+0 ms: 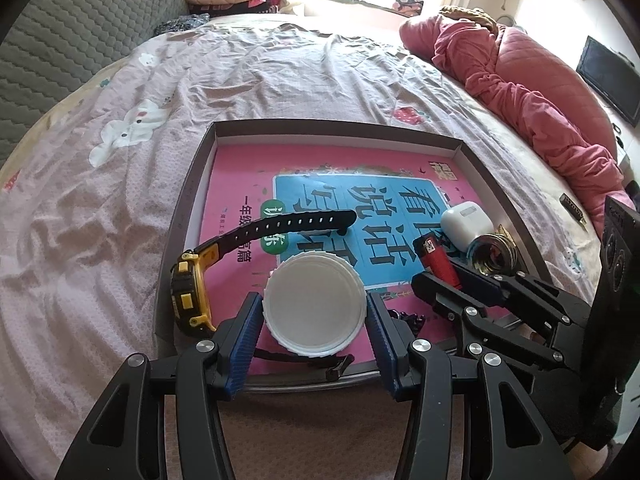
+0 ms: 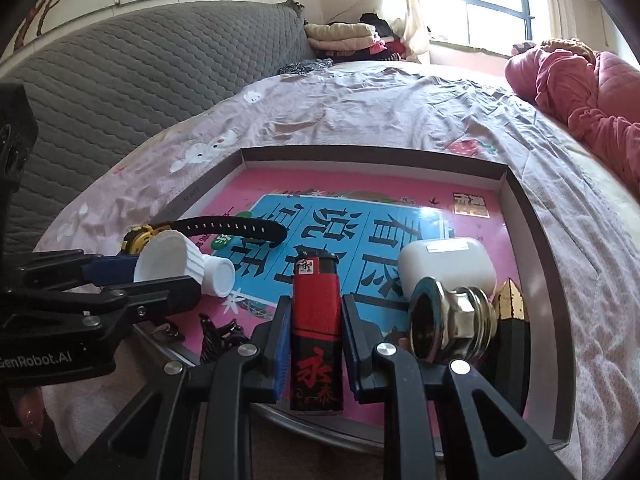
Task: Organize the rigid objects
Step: 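Lower the lighter into the box with the right tool while the left tool lowers the cap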
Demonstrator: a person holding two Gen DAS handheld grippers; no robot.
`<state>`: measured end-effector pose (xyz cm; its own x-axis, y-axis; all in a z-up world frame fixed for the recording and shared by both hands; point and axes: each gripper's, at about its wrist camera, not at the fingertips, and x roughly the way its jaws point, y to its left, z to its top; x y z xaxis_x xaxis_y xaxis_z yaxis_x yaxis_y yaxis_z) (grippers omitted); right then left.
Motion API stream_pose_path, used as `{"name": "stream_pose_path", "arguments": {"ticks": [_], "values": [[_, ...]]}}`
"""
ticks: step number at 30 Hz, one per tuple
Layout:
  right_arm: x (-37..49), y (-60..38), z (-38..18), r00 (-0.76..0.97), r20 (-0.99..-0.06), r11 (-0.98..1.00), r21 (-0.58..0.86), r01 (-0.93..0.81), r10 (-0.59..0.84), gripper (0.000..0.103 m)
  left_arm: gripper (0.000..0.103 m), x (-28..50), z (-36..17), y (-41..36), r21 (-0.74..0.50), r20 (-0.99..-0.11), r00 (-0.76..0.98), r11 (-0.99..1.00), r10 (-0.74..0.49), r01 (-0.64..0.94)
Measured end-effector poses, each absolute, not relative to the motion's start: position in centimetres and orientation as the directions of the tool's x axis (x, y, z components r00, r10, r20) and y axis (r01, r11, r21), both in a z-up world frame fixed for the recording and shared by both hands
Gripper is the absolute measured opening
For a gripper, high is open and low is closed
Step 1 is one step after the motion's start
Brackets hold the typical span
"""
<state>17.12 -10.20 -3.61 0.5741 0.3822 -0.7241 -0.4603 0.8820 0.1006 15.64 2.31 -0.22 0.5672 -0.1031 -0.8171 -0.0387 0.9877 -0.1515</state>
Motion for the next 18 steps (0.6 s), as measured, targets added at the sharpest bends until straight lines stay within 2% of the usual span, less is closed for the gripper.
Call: {"name": "stream_pose_path", "arguments": {"ticks": [16, 18], "values": [[17.18, -10.85, -3.65, 0.564, -0.717, 0.878, 0.143, -0.456, 0.41, 0.025, 0.053, 15.9, -0.41, 2.16, -0.155, -0.82, 0.562, 0.987, -0.106, -0.039], [17.09, -10.89, -3.53, 0.569, -0.712, 0.879, 0.144, -0.454, 0.41, 0.027, 0.053, 15.92, -0.43, 2.12, -0.151, -0.821, 0.561, 0.988, -0.104, -0.038]]}}
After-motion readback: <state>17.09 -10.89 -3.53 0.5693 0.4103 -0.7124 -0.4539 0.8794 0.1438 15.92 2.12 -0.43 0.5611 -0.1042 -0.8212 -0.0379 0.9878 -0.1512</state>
